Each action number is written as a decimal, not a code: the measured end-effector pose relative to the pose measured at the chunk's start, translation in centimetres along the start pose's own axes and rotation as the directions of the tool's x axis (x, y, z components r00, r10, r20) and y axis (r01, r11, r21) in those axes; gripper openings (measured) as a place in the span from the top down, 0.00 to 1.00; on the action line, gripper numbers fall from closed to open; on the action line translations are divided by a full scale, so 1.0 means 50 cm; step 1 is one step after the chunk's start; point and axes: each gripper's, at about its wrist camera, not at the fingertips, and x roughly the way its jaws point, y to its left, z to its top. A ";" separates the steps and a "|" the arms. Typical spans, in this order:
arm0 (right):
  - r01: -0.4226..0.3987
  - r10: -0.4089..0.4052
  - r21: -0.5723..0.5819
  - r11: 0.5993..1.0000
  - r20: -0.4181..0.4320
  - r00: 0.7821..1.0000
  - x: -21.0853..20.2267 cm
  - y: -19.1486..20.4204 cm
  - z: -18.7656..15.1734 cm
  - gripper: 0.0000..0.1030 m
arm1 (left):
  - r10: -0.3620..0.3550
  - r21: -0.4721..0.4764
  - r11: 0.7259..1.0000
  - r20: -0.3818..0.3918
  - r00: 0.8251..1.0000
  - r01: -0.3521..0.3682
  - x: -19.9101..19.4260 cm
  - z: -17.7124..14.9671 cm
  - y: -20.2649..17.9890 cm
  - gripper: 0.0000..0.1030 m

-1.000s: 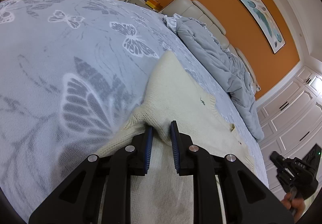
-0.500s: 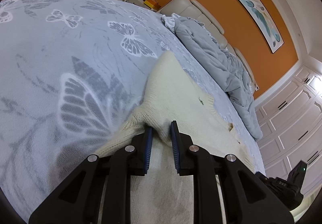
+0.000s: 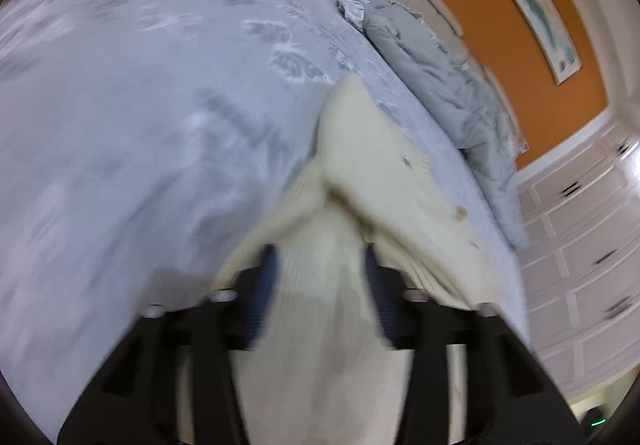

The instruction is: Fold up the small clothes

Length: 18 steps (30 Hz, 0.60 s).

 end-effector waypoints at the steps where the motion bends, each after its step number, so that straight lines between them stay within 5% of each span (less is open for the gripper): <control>1: 0.023 -0.022 0.029 0.999 -0.036 0.999 -0.010 -0.026 -0.033 0.34 | -0.015 -0.023 1.000 -0.011 1.000 0.015 -0.050 -0.022 0.014 0.22; 3: 0.033 -0.026 0.098 0.995 -0.078 0.997 -0.021 -0.067 -0.083 0.33 | 0.066 -0.043 0.997 -0.038 0.997 -0.067 -0.125 -0.062 0.036 0.06; 5: 0.010 0.014 0.197 0.980 -0.120 0.993 -0.016 -0.096 -0.118 0.32 | 0.109 -0.040 0.993 -0.078 0.991 -0.113 -0.167 -0.098 0.053 0.06; 8: -0.111 0.154 0.265 0.958 -0.145 0.977 0.010 -0.085 -0.144 0.30 | 0.090 -0.042 0.994 -0.158 0.983 -0.098 -0.214 -0.163 0.081 0.06; 18: -0.201 0.235 0.230 0.952 -0.130 0.963 0.078 -0.028 -0.154 0.27 | 0.088 0.036 0.996 -0.141 0.986 -0.084 -0.215 -0.235 0.048 0.06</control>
